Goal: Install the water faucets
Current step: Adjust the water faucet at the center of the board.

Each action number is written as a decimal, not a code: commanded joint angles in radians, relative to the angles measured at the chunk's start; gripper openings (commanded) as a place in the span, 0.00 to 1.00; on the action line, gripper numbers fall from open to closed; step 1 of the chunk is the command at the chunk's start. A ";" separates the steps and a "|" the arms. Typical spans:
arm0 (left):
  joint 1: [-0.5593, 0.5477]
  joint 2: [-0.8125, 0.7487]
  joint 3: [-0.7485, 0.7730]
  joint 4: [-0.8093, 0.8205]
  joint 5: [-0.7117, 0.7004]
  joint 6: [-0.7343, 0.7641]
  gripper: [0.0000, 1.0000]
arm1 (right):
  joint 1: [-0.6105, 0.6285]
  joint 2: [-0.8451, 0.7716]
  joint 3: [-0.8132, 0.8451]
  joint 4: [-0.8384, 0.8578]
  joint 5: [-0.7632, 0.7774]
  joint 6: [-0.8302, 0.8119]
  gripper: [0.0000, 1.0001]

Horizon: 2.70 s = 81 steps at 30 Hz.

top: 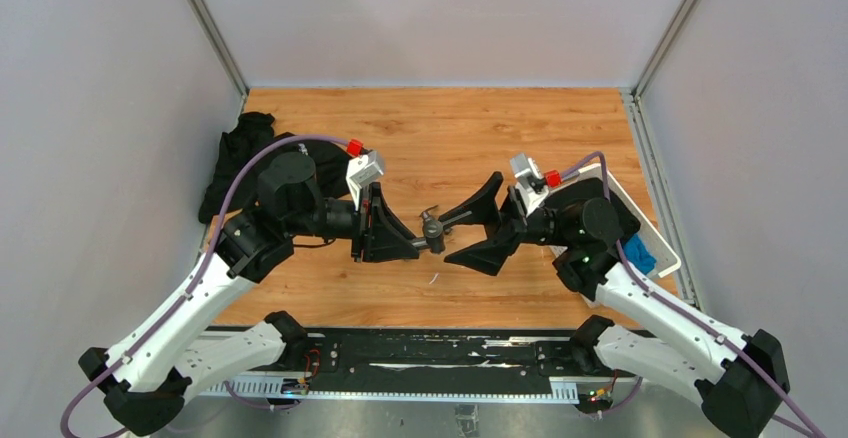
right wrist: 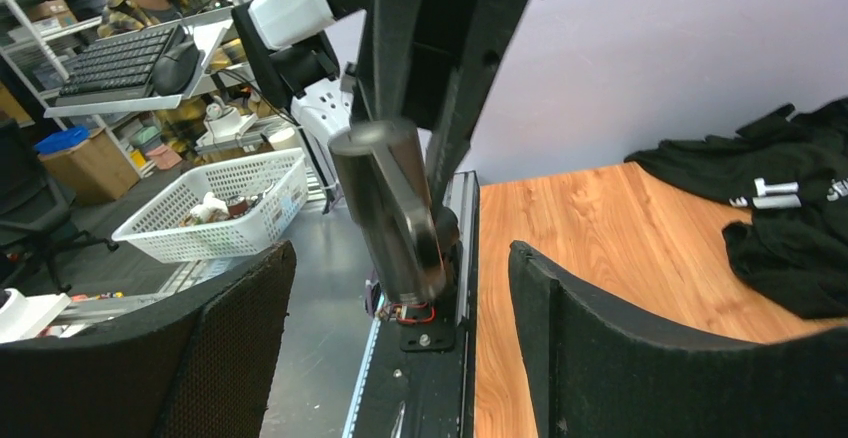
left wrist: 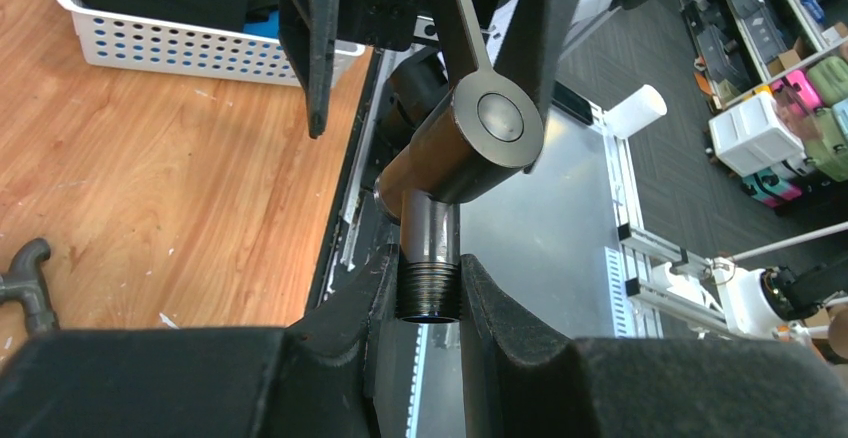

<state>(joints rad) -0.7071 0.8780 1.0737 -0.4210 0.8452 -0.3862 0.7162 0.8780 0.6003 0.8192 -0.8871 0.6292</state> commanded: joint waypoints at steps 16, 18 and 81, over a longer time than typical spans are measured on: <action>0.006 0.013 0.008 0.003 0.039 -0.023 0.00 | 0.152 0.130 0.144 -0.015 -0.057 -0.167 0.40; 0.006 0.015 0.006 0.010 0.046 -0.028 0.00 | 0.155 0.139 0.152 -0.025 -0.064 -0.171 0.38; 0.046 -0.070 -0.161 0.356 -0.235 -0.432 0.79 | 0.160 -0.252 -0.222 0.120 0.542 -0.223 0.00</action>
<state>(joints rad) -0.6811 0.8032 0.9771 -0.3336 0.6468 -0.5346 0.8688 0.6380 0.4091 0.6453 -0.3889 0.3859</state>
